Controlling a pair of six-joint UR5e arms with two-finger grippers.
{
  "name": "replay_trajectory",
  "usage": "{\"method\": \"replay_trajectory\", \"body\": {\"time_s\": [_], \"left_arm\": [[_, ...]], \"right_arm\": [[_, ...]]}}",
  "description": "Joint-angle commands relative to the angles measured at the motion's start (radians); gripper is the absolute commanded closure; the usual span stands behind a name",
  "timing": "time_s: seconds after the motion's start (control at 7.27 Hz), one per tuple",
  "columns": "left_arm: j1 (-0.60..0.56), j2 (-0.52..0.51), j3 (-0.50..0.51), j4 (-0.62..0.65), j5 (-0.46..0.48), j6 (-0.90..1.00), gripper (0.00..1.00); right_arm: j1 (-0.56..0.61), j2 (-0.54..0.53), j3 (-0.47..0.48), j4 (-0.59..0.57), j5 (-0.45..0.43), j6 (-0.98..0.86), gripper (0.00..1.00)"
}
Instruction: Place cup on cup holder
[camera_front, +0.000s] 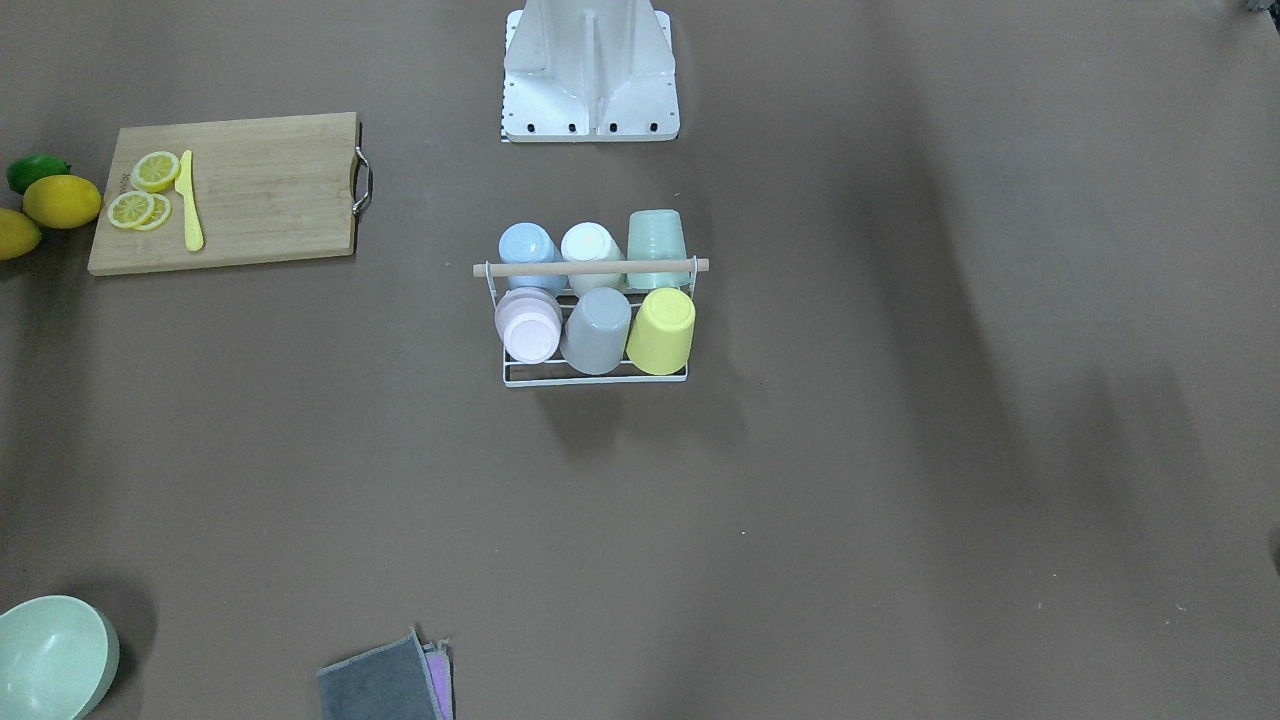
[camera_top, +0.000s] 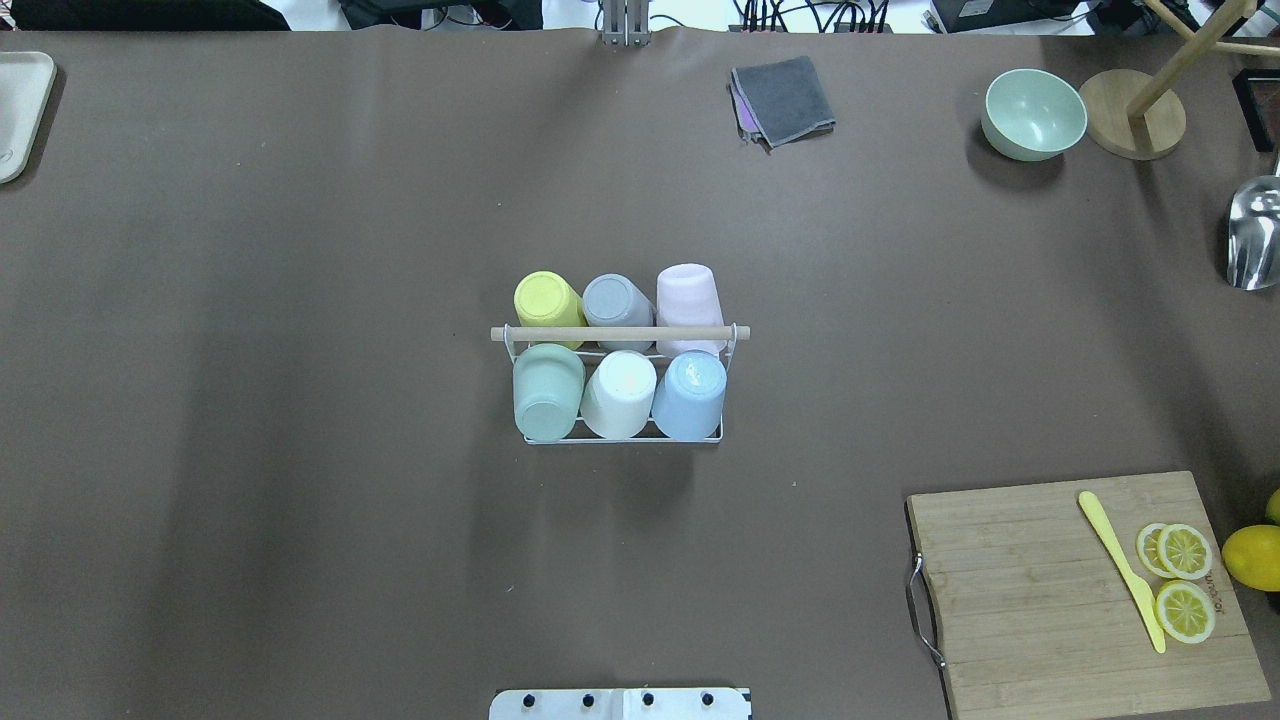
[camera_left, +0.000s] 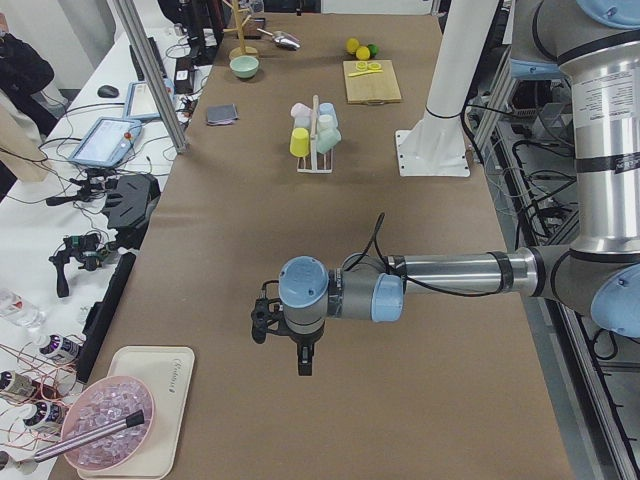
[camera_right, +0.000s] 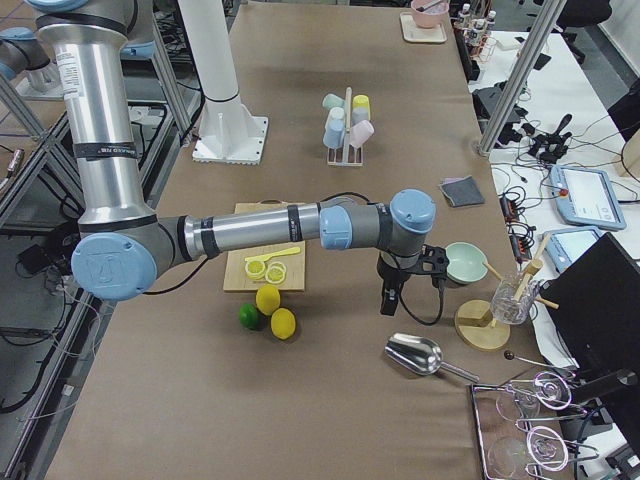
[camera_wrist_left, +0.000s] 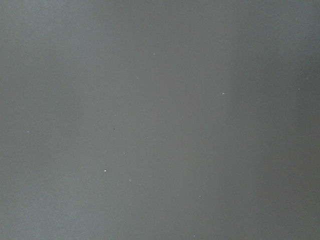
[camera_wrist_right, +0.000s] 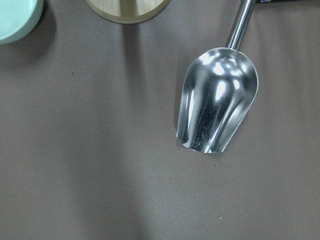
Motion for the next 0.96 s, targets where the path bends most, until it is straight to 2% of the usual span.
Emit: {"method": "replay_trajectory", "body": {"time_s": [0.0, 0.83], "left_arm": [[0.001, -0.003, -0.021, 0.003, -0.005, -0.008, 0.03], [0.003, -0.004, -0.022, 0.003, -0.004, -0.005, 0.03]], "right_arm": [[0.000, 0.000, 0.000, 0.000, 0.000, 0.000, 0.01], [0.000, -0.003, 0.000, 0.002, -0.003, -0.009, 0.01]]}}
